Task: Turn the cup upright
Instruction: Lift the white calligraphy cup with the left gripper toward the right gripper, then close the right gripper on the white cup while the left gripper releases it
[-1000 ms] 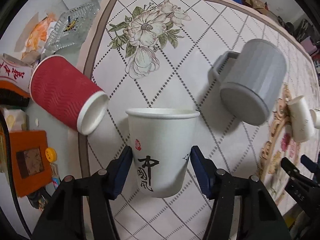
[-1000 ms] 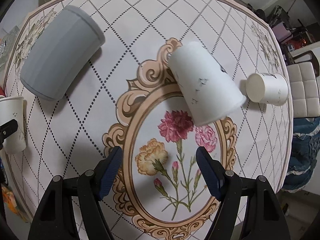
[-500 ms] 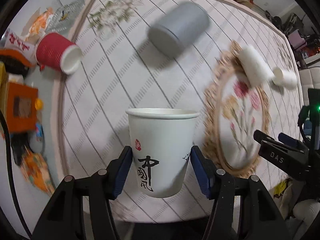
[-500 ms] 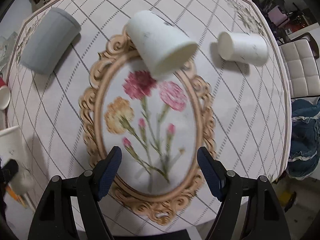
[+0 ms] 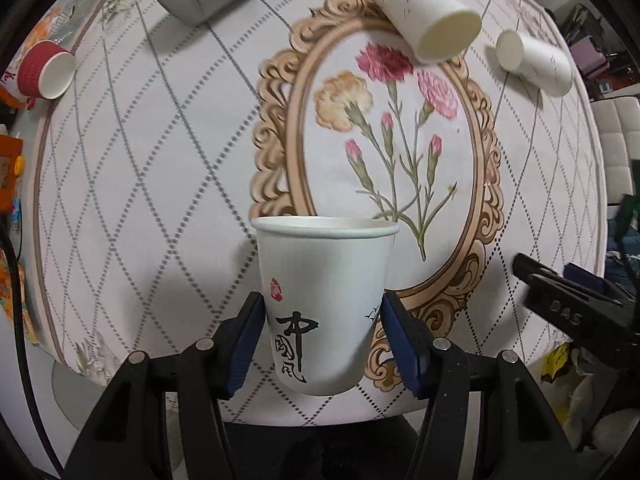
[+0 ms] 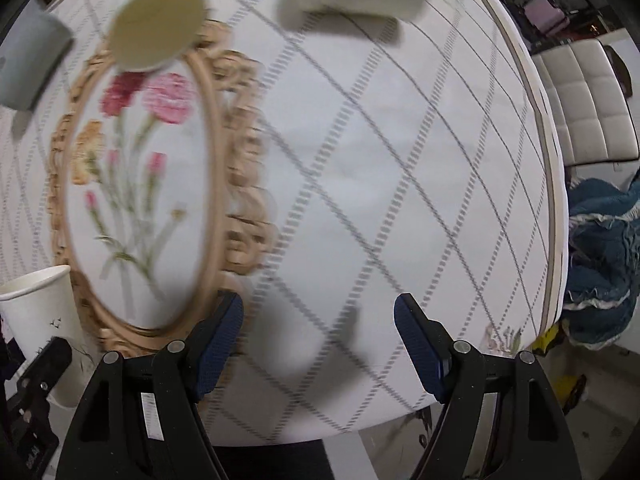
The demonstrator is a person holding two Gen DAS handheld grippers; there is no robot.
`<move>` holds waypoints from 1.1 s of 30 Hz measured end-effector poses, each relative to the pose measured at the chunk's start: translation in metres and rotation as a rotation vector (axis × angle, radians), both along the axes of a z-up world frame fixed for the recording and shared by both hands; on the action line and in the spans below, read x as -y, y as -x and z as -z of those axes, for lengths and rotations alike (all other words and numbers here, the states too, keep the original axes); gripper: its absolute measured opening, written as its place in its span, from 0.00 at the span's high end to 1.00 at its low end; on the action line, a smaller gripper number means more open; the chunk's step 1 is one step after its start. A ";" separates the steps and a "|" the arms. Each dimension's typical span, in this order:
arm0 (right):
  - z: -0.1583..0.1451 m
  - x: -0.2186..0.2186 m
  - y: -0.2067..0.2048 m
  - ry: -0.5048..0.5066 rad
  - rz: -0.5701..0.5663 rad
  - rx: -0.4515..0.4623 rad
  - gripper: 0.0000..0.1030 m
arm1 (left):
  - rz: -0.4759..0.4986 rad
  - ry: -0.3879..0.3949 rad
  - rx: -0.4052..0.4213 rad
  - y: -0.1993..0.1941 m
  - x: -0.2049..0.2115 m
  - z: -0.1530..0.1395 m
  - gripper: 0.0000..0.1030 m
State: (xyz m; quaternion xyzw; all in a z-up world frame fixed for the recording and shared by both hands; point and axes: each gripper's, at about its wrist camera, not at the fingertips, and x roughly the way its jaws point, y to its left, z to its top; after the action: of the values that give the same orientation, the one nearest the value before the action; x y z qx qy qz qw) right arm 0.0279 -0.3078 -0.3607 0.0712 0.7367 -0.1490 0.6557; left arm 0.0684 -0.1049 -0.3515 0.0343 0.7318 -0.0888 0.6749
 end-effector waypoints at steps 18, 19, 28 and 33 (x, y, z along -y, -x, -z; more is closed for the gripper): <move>0.033 0.073 0.042 -0.013 0.057 -0.023 0.23 | -0.023 -0.041 0.033 -0.002 0.006 0.011 0.05; 0.034 0.072 0.042 -0.012 0.055 -0.023 0.23 | -0.022 -0.044 0.041 -0.002 0.005 0.010 0.05; 0.016 0.051 0.044 -0.005 0.034 -0.002 0.23 | -0.066 -0.026 0.109 0.002 -0.025 -0.020 0.05; -0.008 0.023 0.045 -0.038 0.007 0.027 0.23 | -0.128 -0.040 0.192 0.002 -0.065 -0.050 0.05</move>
State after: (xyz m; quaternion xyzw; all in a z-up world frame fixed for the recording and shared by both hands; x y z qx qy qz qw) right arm -0.0169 -0.3307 -0.3531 0.0881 0.7303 -0.1363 0.6635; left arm 0.0662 -0.0394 -0.3013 0.0095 0.6662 -0.0272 0.7452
